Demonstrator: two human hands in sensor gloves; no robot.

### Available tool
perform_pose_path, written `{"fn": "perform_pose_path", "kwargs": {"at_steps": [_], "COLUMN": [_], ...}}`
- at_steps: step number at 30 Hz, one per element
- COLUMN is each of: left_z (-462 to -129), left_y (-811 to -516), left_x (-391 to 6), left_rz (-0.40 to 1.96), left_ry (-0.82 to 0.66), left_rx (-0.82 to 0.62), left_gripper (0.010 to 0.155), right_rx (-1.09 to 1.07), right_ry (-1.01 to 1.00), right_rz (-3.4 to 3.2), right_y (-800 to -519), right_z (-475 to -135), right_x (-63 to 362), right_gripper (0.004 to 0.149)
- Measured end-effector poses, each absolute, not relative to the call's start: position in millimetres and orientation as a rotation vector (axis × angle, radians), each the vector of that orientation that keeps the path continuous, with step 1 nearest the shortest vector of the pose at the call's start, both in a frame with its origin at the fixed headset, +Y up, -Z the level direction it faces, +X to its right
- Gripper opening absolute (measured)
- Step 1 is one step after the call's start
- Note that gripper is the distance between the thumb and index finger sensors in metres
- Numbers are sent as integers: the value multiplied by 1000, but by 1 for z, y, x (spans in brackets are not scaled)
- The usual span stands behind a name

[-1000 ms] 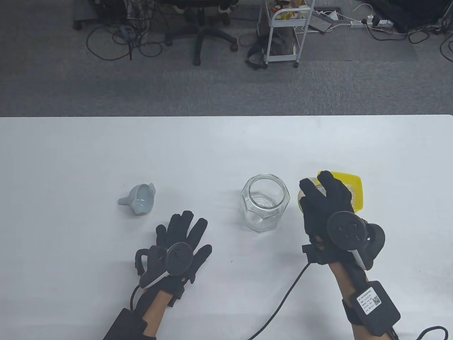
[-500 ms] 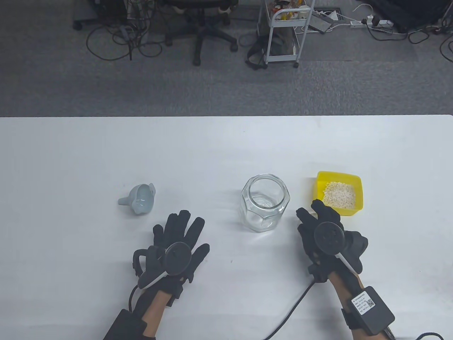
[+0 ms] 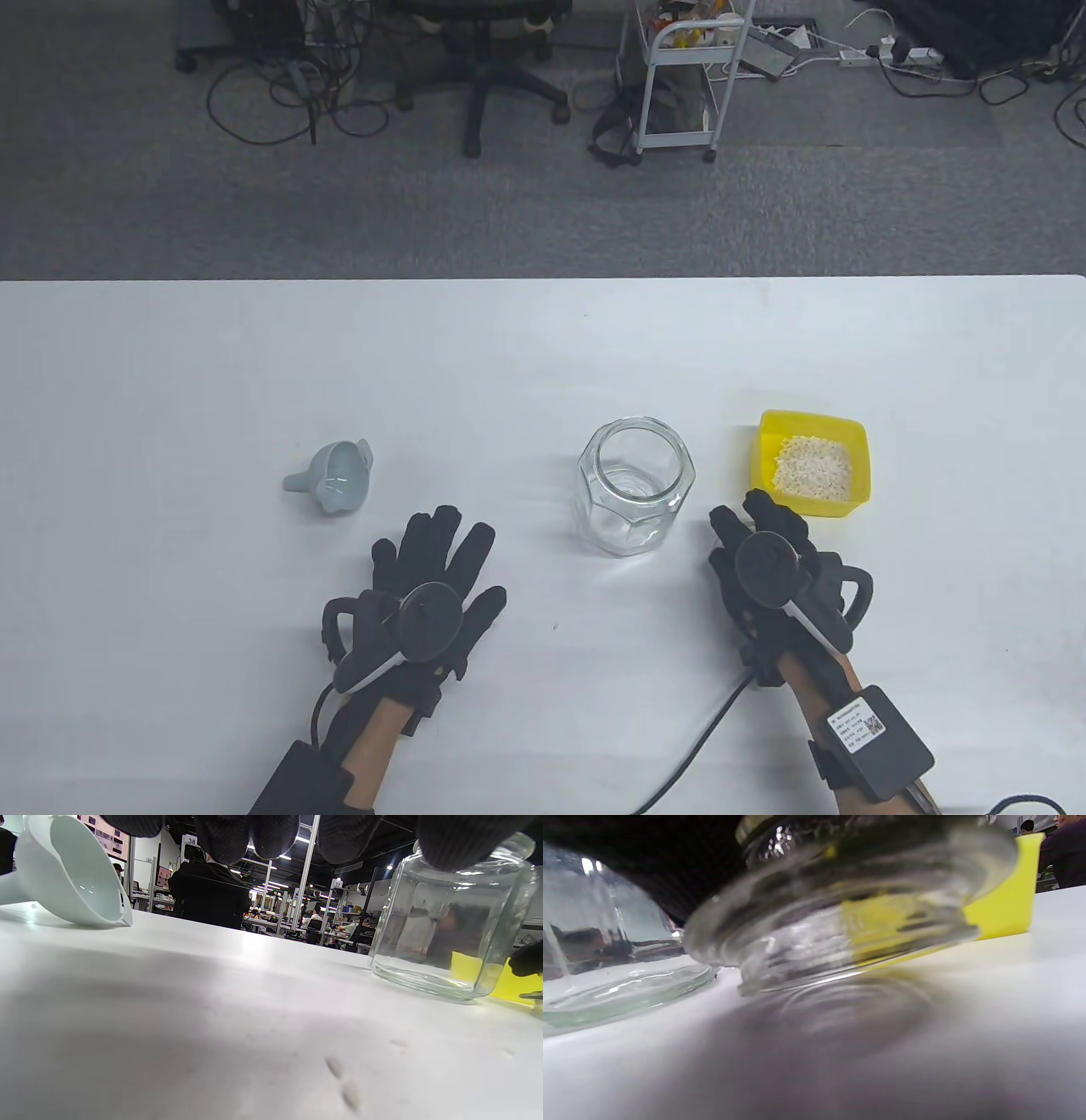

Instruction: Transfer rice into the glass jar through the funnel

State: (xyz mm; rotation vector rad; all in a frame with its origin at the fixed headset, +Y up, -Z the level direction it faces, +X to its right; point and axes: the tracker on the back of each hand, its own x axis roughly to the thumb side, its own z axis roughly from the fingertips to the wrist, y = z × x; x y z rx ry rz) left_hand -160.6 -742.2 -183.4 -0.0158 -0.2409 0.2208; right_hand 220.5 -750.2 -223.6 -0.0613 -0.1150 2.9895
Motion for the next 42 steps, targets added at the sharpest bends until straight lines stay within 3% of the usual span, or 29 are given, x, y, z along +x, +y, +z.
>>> {"fn": "perform_pose_path", "kwargs": {"at_steps": [14, 24, 29, 32, 37, 40, 42], "left_z": [-185, -185, -183, -181, -173, -174, -180], "left_y": [-743, -740, -733, -721, -704, -706, -716], "left_x": [-162, -165, -172, -188, -238, -263, -277], "left_rz": [227, 234, 217, 204, 229, 247, 281], "left_ry": [-230, -212, -157, -53, 214, 345, 425], "left_rx": [-35, 8, 107, 221, 409, 424, 360], "left_gripper": [72, 71, 69, 67, 66, 66, 67], "right_rx": [-103, -153, -270, -425, -527, -551, -571], "right_ry": [109, -90, 12, 176, 254, 260, 244], "right_rz": [3024, 2862, 2802, 2822, 2761, 2737, 2727], "right_y": [-751, -712, -711, -719, -731, -733, -733], "right_z": [-222, -202, -204, -208, -214, -216, -216], "right_x": [219, 241, 260, 273, 292, 298, 301], "right_gripper": [67, 76, 80, 83, 86, 86, 87]}}
